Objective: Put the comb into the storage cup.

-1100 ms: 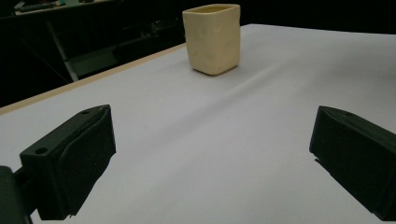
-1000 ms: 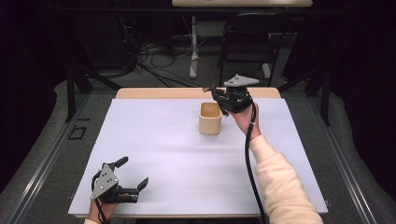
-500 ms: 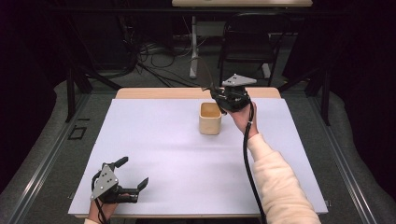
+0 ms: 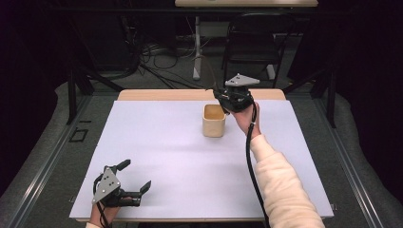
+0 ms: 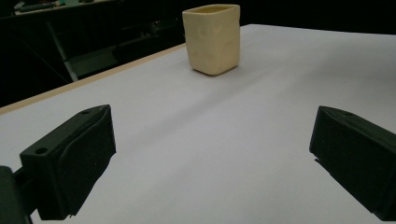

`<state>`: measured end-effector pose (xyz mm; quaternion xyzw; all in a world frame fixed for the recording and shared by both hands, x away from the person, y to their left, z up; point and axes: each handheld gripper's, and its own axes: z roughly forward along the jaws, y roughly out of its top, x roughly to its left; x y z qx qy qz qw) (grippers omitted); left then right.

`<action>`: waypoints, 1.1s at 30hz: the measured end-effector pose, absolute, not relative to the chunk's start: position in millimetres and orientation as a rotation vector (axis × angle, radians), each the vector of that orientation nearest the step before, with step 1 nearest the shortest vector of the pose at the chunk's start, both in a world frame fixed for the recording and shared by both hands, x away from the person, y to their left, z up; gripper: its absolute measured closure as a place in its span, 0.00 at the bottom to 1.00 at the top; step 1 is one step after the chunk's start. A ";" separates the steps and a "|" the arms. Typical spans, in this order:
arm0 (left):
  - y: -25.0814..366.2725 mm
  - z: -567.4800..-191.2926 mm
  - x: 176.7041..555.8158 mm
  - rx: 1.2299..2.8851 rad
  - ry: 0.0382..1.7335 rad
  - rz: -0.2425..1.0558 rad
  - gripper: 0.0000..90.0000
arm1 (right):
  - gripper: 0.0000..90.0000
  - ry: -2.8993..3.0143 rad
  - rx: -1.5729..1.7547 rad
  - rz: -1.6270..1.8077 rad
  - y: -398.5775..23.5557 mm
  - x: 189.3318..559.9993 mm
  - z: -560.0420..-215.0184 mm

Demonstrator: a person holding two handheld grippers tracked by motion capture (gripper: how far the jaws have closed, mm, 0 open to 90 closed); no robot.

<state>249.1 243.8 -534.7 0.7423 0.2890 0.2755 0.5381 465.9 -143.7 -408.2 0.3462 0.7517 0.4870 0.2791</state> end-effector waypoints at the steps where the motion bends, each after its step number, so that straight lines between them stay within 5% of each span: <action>1: 243.8 -534.7 249.1 1.765 0.687 0.655 0.00 | 0.80 2.013 0.926 1.308 -143.1 466.2 -408.2; 33: 243.9 -534.6 249.7 1.764 0.687 0.656 0.00 | 0.80 1.998 0.914 1.321 -133.5 476.4 -416.1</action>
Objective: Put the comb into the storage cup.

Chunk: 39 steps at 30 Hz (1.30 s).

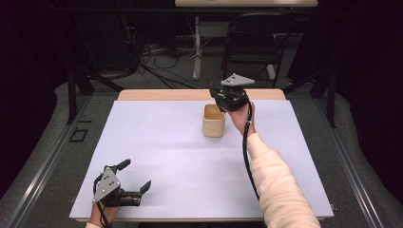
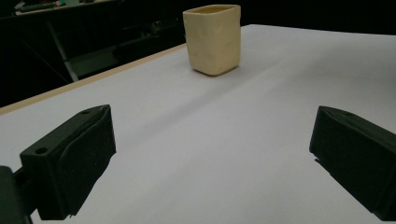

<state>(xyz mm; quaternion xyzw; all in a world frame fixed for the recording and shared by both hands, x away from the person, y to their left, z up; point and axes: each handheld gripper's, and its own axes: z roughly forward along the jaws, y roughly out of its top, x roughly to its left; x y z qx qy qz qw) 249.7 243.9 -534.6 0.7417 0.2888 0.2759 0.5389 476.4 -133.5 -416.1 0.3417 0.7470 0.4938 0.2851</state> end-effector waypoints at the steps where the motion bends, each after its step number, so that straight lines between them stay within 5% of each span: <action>1: 244.1 -534.6 249.6 1.763 0.687 0.656 0.00 | 0.80 1.998 0.916 1.322 -133.2 476.6 -416.4; 39: 243.9 -534.6 249.5 1.767 0.688 0.658 0.00 | 0.80 2.040 0.896 1.312 -119.2 487.1 -432.2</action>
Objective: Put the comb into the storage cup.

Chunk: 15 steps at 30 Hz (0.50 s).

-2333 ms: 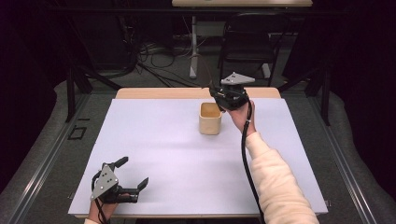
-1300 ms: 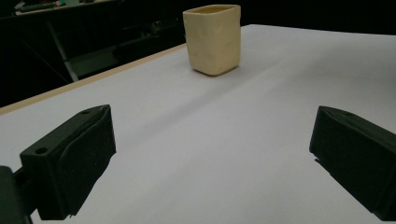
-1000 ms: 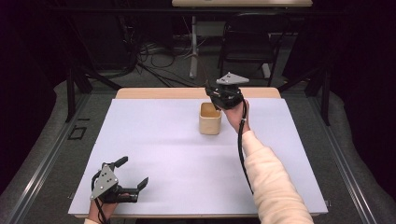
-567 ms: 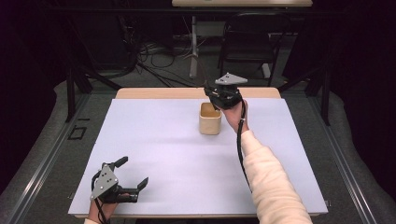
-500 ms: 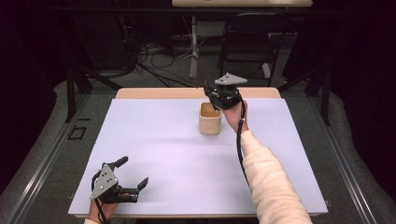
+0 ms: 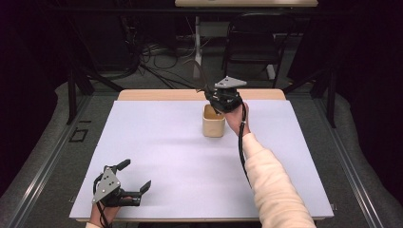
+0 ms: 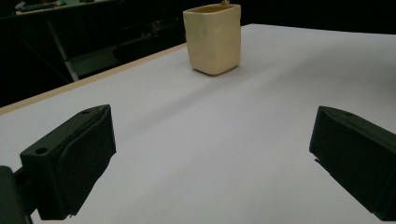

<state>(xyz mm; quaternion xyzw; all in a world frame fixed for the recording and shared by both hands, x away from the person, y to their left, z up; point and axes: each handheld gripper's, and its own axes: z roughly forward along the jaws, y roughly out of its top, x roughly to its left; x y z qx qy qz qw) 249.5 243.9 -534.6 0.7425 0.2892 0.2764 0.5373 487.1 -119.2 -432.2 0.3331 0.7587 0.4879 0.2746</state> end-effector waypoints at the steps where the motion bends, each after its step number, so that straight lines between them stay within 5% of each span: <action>1: 243.8 -534.6 249.4 1.767 0.689 0.657 0.00 | 0.80 2.041 0.896 1.312 -119.3 487.2 -432.3; 15: 244.2 -534.4 249.9 1.765 0.687 0.659 0.00 | 0.80 2.062 0.909 1.302 -119.6 490.2 -439.7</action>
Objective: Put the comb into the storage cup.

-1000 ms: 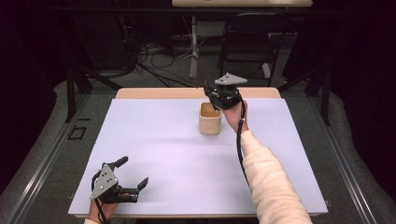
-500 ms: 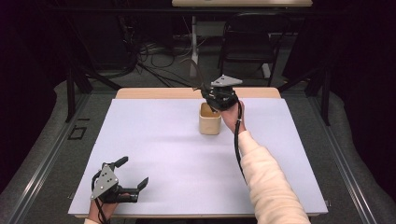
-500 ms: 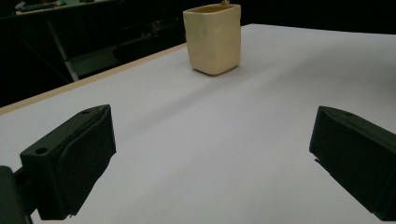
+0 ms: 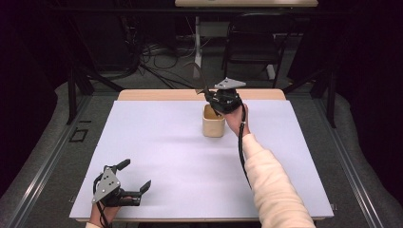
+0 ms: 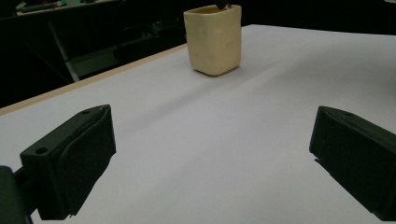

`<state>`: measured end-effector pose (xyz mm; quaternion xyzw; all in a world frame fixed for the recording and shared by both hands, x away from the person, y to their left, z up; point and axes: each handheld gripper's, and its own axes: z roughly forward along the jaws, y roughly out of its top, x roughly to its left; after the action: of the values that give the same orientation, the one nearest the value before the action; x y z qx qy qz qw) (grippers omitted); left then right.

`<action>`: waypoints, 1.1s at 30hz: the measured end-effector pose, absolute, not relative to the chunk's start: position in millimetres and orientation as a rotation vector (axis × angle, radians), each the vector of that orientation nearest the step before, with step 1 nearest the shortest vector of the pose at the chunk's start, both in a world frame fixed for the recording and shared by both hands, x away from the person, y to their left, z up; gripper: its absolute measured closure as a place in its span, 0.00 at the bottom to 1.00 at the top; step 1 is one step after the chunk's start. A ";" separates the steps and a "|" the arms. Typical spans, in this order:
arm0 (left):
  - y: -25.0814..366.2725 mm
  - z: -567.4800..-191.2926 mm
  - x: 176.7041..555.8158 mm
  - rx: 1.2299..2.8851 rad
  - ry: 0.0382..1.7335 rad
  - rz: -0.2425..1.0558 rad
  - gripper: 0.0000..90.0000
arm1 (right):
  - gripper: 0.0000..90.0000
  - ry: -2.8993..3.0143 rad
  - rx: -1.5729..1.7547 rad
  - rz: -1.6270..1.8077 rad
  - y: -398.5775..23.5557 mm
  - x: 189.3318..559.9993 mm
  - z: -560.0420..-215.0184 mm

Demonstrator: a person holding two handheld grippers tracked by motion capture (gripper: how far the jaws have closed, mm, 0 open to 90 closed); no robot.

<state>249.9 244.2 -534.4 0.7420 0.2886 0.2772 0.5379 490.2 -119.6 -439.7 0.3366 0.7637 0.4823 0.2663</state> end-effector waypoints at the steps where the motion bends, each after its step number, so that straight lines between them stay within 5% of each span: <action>1: 244.1 -534.4 249.8 1.765 0.689 0.660 0.00 | 0.80 2.064 0.910 1.300 -119.5 490.3 -440.0; 33: 244.9 -533.9 249.2 1.756 0.687 0.658 0.00 | 0.80 2.093 0.898 1.261 -116.5 491.9 -449.6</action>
<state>249.2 244.9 -533.9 0.7392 0.2891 0.2770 0.5415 491.9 -116.5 -449.6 0.3324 0.7750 0.4670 0.2660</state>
